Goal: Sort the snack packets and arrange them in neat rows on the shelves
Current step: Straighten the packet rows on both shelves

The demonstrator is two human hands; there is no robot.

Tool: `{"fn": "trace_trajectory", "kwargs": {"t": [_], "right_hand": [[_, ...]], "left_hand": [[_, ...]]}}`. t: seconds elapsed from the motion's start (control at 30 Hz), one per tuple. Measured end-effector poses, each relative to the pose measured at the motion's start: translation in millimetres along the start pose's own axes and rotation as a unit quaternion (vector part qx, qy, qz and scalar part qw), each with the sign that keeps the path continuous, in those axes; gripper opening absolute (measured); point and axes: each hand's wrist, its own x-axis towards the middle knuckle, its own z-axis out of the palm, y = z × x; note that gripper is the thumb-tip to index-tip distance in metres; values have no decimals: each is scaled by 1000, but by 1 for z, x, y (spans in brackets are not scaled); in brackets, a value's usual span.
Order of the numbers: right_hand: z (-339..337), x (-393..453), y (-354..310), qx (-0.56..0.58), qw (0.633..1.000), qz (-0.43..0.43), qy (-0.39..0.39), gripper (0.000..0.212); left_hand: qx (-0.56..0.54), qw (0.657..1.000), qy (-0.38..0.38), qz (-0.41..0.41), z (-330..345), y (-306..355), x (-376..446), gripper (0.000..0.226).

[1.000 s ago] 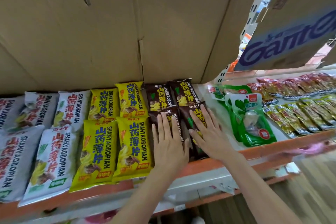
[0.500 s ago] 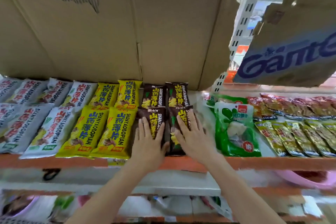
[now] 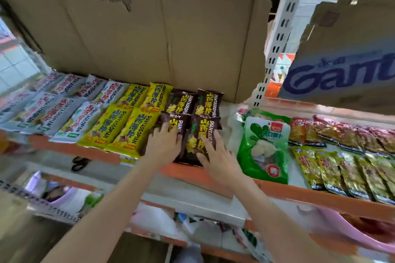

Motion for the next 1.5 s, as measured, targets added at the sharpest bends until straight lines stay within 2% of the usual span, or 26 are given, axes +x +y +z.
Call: {"fn": "trace_trajectory", "kwargs": {"t": [0.07, 0.13, 0.27, 0.37, 0.43, 0.47, 0.53, 0.6, 0.67, 0.73, 0.8, 0.87, 0.97, 1.03, 1.13, 1.23, 1.3, 1.4, 1.5], "right_hand": [[-8, -14, 2, 11, 999, -25, 30, 56], [-16, -24, 11, 10, 997, -23, 68, 52], [-30, -32, 44, 29, 989, 51, 134, 47], [-43, -35, 74, 54, 971, 133, 190, 39], [-53, -36, 95, 118, 945, 216, 216, 43], [-57, -37, 104, 164, 927, 256, 221, 48], [-60, -33, 120, 236, 895, 309, 217, 55], [-58, -27, 130, 269, 886, 324, 193, 51], [-55, -24, 136, 282, 886, 323, 174, 45], [-56, -23, 141, 300, 885, 318, 159, 41], [-59, -24, 144, 298, 888, 317, 152, 31], [-63, -26, 148, 258, 901, 319, 138, 18], [-72, -27, 155, 211, 924, 308, 86, 10], [-84, -25, 158, 214, 921, 309, 100, 5], [-101, -12, 161, 251, 896, 321, 173, 21], [-105, 7, 162, 260, 898, 317, 160, 39], [-101, 14, 159, 260, 908, 297, 141, 39], [-95, 15, 160, 275, 910, 268, 155, 21], [-90, 11, 168, 310, 904, 256, 145, 16]], "left_hand": [[-21, 1000, -5, -9, 5, -6, 8, 46], [-32, 999, -42, -11, 18, -12, 13, 55], [-38, 997, -58, -20, 22, -11, 18, 58], [-138, 988, 71, 2, 3, 17, 21, 47], [-203, 968, 134, 57, -6, 48, 19, 37], [-236, 960, 122, 87, -9, 66, 19, 36], [-304, 945, 38, 117, -7, 97, 24, 38], [-344, 933, -47, 93, -2, 120, 35, 41], [-306, 944, -95, 79, 4, 137, 51, 47], [-268, 952, -89, 121, 6, 149, 71, 51], [-264, 944, -102, 173, 8, 159, 94, 51], [-226, 937, -162, 211, 13, 166, 112, 43], [-146, 927, -256, 232, 23, 169, 119, 35], [-107, 934, -239, 242, 28, 168, 121, 34], [-95, 946, -187, 249, 28, 168, 133, 32], [-115, 961, -131, 216, 29, 171, 143, 30], [-88, 972, -109, 187, 33, 174, 145, 40], [-140, 967, -166, 131, 37, 178, 146, 55], [-242, 935, -232, 115, 31, 181, 150, 45]]}}
